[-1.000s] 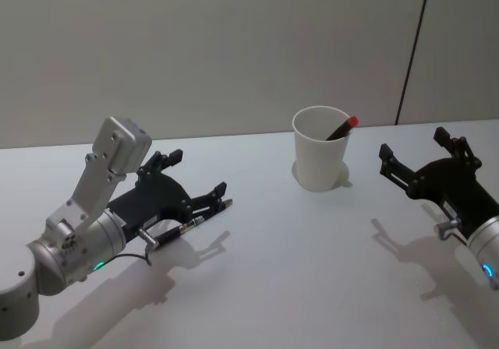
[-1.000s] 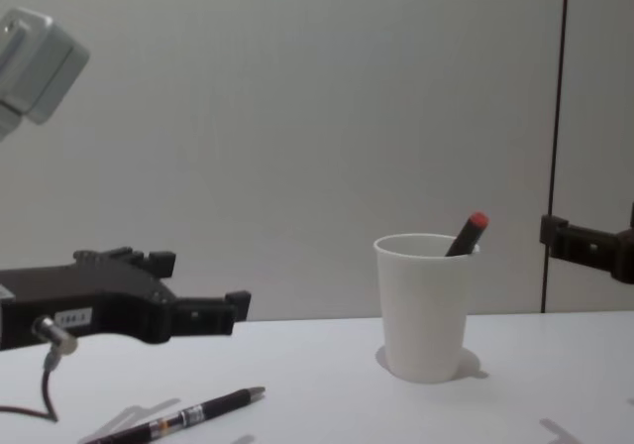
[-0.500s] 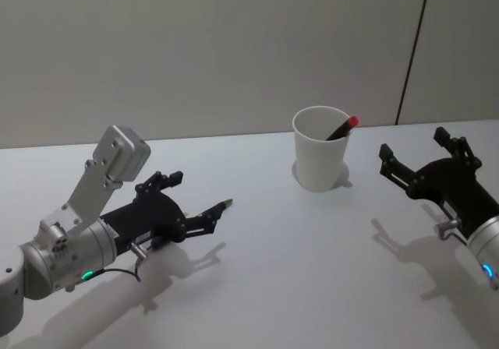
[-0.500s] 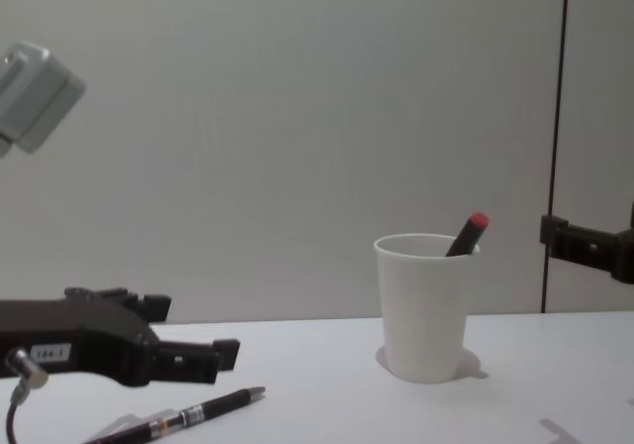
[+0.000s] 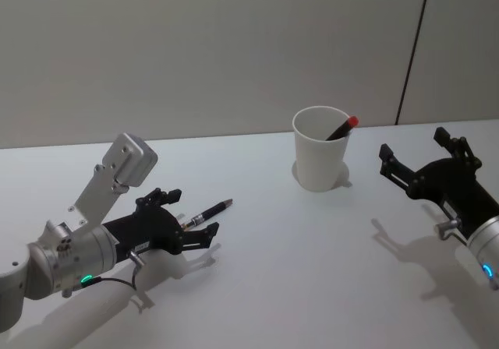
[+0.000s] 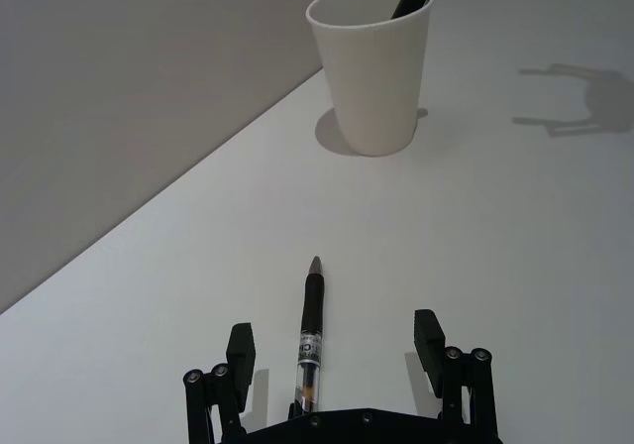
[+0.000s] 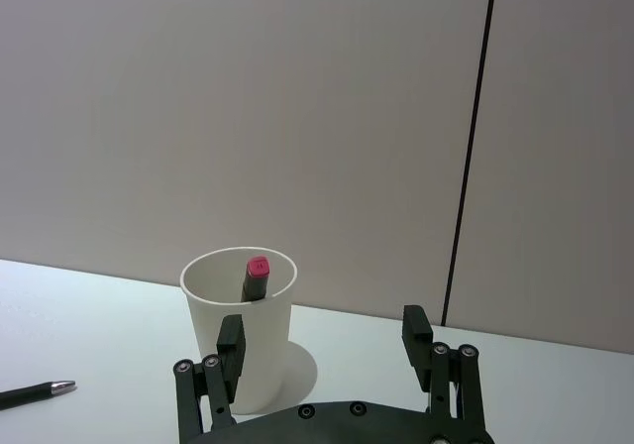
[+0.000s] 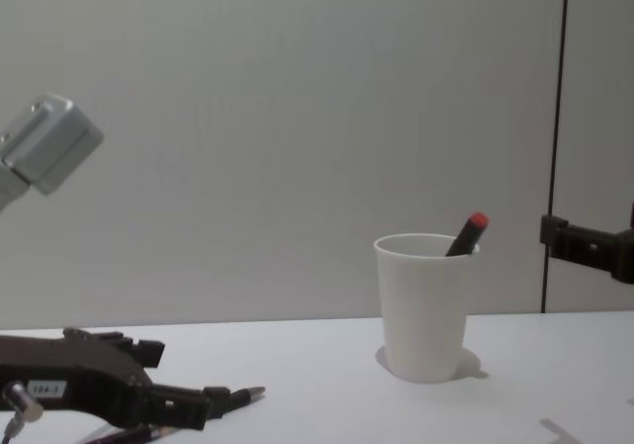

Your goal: Place the pen into the pen holder.

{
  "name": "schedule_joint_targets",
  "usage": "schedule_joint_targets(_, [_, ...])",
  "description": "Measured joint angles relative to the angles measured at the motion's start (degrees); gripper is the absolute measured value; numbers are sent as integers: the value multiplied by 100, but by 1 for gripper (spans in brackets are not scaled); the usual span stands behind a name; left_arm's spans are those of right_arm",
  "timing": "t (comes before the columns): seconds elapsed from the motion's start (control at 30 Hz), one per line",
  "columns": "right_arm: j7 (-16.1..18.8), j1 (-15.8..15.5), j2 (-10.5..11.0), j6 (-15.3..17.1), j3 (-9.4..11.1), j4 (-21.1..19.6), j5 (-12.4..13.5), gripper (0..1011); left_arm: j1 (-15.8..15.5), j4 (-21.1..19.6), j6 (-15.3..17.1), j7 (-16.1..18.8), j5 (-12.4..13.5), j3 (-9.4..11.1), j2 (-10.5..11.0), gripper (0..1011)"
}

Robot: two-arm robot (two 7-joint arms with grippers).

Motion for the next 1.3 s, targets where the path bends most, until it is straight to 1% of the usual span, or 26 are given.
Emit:
schedule_joint_targets(0.23, [0,0,0,0,0,0,0,1001,-85,174,150,-56,109,32,-55,1001])
schedule_joint_targets(0.67, [1,0,0,0,0,0,0,1002,-189,354,284,-120,287,62,-97,1001])
schedule_joint_targets(1.3, [1,0,0,0,0,0,0,1001,-205,407,322,-135,235,49,-90,1001])
